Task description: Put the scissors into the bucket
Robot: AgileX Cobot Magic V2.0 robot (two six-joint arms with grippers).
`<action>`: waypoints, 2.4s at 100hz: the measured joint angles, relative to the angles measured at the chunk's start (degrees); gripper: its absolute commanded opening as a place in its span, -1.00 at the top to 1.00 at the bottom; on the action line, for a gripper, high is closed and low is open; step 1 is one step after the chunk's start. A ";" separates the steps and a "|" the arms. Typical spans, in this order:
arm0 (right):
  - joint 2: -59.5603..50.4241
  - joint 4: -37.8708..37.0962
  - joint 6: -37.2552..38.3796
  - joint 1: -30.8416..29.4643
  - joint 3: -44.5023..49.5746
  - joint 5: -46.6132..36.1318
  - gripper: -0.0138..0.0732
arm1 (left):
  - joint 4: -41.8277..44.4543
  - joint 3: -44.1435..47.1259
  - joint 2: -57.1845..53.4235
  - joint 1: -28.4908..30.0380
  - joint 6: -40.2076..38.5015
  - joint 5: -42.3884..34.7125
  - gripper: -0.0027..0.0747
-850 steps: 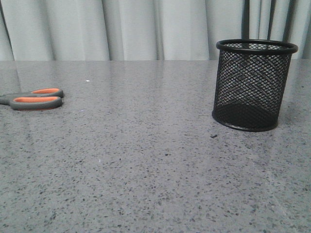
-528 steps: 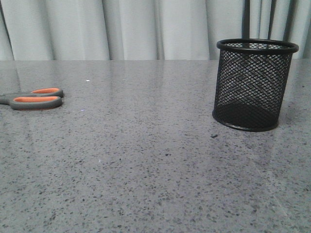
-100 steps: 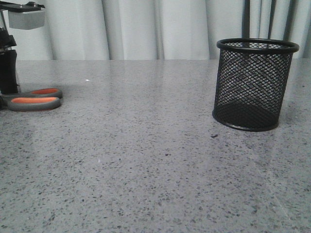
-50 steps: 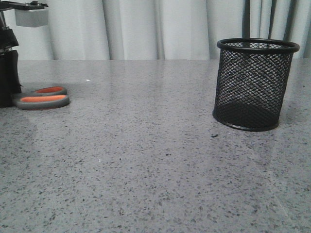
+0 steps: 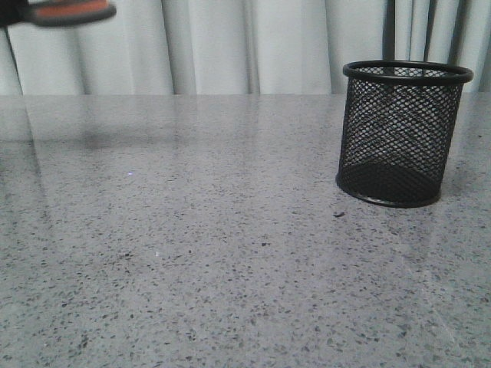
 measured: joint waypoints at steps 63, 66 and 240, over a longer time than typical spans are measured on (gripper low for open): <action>0.56 22.30 -11.08 0.00 -13.25 6.91 -0.27 | 11.43 -6.55 -12.29 -29.83 -19.89 1.24 0.96; 0.80 23.19 -11.47 0.00 -13.71 7.45 -0.27 | 12.58 -6.55 -12.29 -31.59 -20.91 1.36 0.96; 5.25 37.10 -17.80 0.00 -17.65 14.50 0.84 | 29.83 -6.99 -8.68 -58.49 -40.56 -9.30 0.48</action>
